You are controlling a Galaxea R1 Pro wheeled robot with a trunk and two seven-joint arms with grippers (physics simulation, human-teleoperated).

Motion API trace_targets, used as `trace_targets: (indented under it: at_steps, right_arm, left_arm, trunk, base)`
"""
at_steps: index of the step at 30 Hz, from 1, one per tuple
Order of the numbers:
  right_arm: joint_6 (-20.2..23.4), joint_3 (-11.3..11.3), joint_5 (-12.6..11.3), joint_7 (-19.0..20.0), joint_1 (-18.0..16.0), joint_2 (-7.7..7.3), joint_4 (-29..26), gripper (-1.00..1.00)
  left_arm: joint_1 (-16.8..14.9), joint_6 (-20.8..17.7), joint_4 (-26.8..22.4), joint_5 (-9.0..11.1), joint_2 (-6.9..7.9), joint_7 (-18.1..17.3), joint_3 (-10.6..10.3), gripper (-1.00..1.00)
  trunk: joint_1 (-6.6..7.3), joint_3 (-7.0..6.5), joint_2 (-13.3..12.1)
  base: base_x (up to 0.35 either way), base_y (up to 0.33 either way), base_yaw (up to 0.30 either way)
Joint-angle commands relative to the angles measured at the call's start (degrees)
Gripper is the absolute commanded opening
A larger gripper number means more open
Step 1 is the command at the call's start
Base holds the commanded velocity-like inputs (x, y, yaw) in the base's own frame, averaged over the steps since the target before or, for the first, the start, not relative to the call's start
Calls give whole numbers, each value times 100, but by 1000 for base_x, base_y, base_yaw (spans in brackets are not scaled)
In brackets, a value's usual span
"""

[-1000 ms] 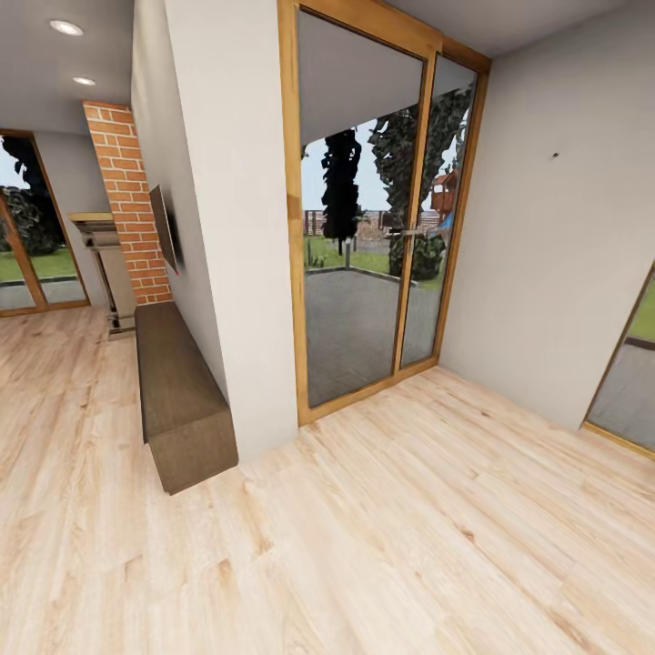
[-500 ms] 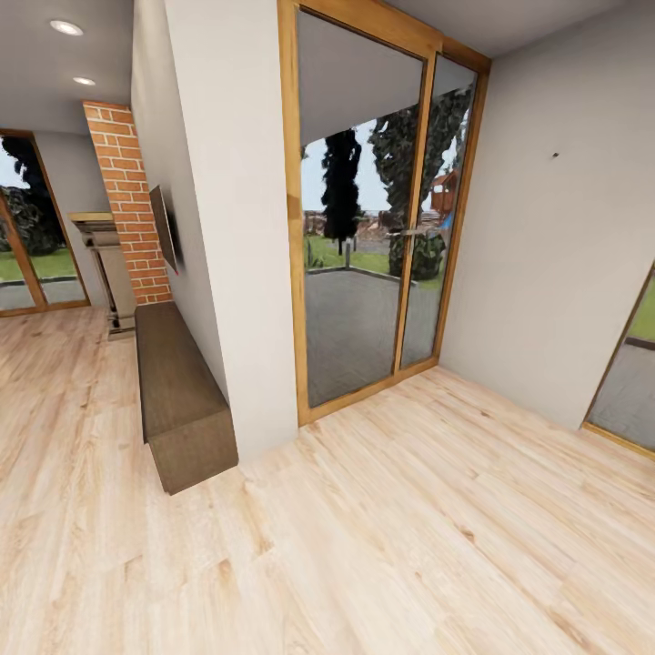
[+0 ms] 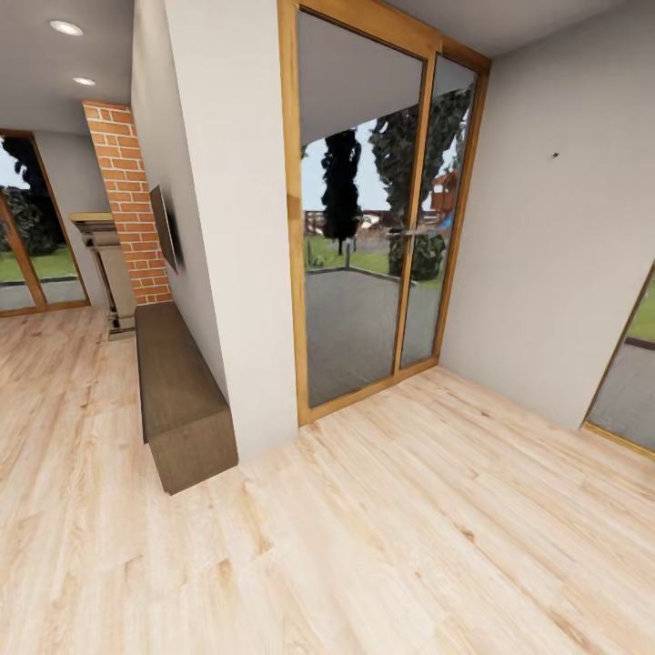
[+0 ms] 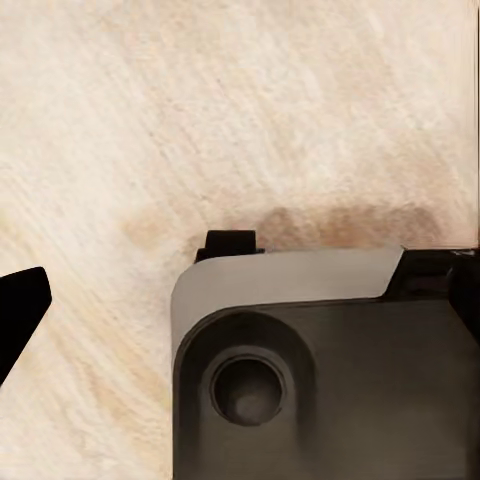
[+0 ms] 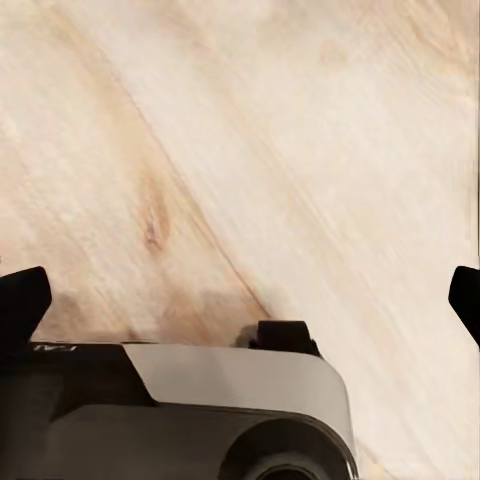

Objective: In the kitchen, take the Vidalia onion out of the sink, dice it on the chopping board with the paring knife, put the diced onion into the bowl on the countertop, then place both the paring knife and the chopping board into the sink.

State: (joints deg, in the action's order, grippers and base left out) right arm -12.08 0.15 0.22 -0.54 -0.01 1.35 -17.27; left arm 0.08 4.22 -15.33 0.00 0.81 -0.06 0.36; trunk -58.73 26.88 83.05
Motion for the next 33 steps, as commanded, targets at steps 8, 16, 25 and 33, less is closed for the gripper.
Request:
trace_targets:
  at_steps: [8,16,25,33]
  right_arm:
    - [-16,-5,0,-2,1,-1,-1151,100]
    - [-16,-19,-28,14,0,3,-1496,100]
    - [-7,-30,-56,10,1,4,-1456,100]
    - [-5,-32,-58,10,1,-3,-1455,100]
  left_arm:
    - [1,55,-687,-8,3,-34,0,100]
    - [1,1129,-816,7,26,-31,-24,100]
    - [1,1422,-465,-8,7,-21,-18,100]
    - [1,1433,-440,-25,-12,3,-35,100]
  trunk:
    - [0,5,2]
    - [0,5,2]
    - [0,-19,2]
    - [0,-56,2]
  base:
    - [0,0,0]
    - [0,0,0]
    - [0,-18,-153]
    - [0,-236,-244]
